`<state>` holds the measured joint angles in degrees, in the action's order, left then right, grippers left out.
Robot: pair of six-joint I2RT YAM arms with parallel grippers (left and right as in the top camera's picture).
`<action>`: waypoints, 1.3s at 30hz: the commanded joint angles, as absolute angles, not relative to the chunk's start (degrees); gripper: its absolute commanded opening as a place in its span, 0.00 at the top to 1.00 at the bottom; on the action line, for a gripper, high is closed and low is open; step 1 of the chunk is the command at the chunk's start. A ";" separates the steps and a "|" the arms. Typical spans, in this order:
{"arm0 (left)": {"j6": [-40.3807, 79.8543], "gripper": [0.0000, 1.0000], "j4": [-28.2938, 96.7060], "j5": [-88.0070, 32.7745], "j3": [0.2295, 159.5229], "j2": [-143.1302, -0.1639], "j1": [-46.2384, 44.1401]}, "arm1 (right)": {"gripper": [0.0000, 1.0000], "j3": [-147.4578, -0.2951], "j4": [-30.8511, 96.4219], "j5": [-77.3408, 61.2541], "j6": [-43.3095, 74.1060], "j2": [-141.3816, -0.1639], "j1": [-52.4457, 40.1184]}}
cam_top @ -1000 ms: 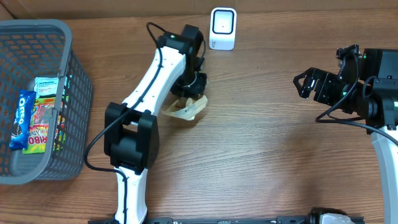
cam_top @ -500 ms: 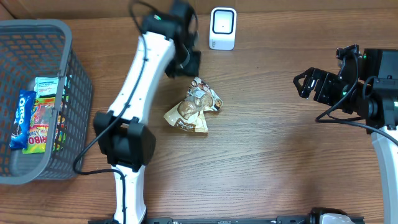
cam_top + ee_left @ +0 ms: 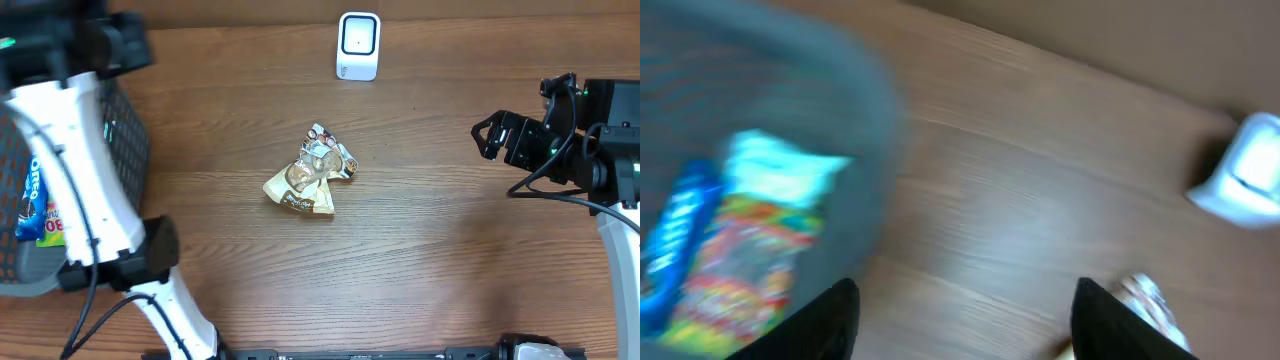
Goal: Scan the item barcode
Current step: 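Move the left gripper back into the basket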
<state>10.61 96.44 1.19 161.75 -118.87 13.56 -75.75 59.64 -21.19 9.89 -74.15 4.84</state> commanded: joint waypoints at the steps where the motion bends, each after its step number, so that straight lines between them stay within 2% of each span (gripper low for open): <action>1: 11.29 0.34 96.82 2.09 158.30 -115.74 20.71 | 0.00 -77.28 59.75 -21.54 10.07 -73.87 4.56; 6: 11.38 0.31 96.36 2.26 144.53 -114.87 32.38 | 0.00 -77.28 60.40 -21.54 10.04 -73.87 4.56; 12: 7.44 0.32 87.57 1.65 129.93 -115.35 37.58 | 0.00 -77.28 60.18 -21.54 10.02 -73.87 4.56; 18: 3.60 0.29 76.93 1.91 118.52 -115.39 37.93 | 0.00 -77.28 60.16 -21.54 10.02 -73.87 4.56; 21: 3.81 0.24 71.35 3.86 111.94 -115.39 37.78 | 0.00 -77.28 60.12 -21.54 10.02 -73.89 4.56; 29: 3.60 0.20 54.70 4.82 93.95 -115.39 37.74 | 0.00 -77.28 60.01 -21.54 10.02 -74.08 4.56; 39: 2.52 0.21 40.16 4.47 79.66 -115.39 37.08 | 0.00 -77.28 60.01 -21.56 10.04 -74.08 4.56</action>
<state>3.75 41.56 4.62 83.26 -115.39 37.76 -75.75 60.38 -21.17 9.91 -74.17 4.84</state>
